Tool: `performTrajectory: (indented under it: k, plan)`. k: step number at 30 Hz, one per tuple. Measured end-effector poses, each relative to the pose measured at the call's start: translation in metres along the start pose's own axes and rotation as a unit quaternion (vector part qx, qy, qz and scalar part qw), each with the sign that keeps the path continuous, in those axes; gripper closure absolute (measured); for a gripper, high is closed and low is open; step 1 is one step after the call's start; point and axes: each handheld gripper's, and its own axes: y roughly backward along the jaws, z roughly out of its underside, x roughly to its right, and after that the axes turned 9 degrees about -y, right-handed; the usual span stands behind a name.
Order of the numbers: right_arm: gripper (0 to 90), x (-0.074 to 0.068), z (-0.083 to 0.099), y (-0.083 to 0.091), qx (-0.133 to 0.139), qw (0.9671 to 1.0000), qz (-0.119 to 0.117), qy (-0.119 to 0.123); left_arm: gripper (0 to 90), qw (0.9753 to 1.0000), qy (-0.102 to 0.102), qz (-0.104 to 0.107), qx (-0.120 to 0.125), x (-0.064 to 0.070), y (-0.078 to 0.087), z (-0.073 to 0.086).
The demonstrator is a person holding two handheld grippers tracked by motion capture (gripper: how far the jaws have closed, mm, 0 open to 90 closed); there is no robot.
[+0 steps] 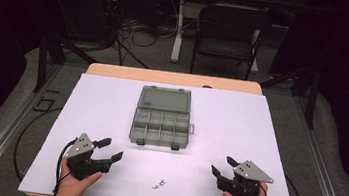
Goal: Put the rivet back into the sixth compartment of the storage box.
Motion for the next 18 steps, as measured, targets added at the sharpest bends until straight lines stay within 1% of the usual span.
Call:
performTrajectory:
  k: [2,3,4,6,8,11,13,14,16,17,18]
  plan:
    - [35.4,0.0,0.0,0.0,-0.001,1.0,0.0,-0.008,32.9,1.0,-0.002,0.001,-0.002,0.0,-0.001,0.0]
    - [33.8,0.0,0.0,0.0,-0.003,1.0,-0.001,-0.008,32.8,1.0,-0.004,0.003,-0.004,0.0,-0.001,0.0]
    - [32.4,0.0,-0.001,0.0,-0.011,0.9999,0.002,-0.003,32.8,1.0,-0.004,0.005,-0.006,0.0,0.0,-0.001]
    - [31.3,-0.001,0.0,0.0,-0.009,0.9999,0.003,0.002,32.9,1.0,-0.002,0.006,-0.003,0.001,-0.001,-0.001]
    - [29.4,-0.001,0.0,0.0,-0.008,1.0,0.003,0.005,32.9,0.9999,0.0,0.007,-0.008,0.002,-0.001,-0.001]
    - [26.4,-0.001,-0.001,0.001,-0.003,0.9999,0.014,-0.002,32.9,0.9999,0.004,0.009,-0.005,0.003,-0.002,-0.002]
    - [25.1,0.002,-0.001,0.002,0.001,0.9999,0.011,-0.012,32.9,0.9999,0.004,0.014,-0.007,0.005,-0.003,-0.004]
    - [23.2,0.003,-0.001,0.002,0.006,0.9996,0.016,-0.022,32.9,0.9998,0.003,0.017,-0.007,0.006,-0.004,-0.004]
    - [20.5,0.006,-0.001,0.003,0.005,0.9993,0.023,-0.03,32.9,0.9997,-0.002,0.022,-0.009,0.009,-0.006,-0.005]
    - [18.4,0.008,0.0,0.003,0.01,0.999,0.025,-0.034,32.9,0.9996,-0.004,0.025,-0.009,0.011,-0.008,-0.007]
    - [15.8,0.01,0.001,0.004,0.01,0.999,0.025,-0.037,32.9,0.9995,-0.005,0.029,-0.012,0.012,-0.009,-0.007]
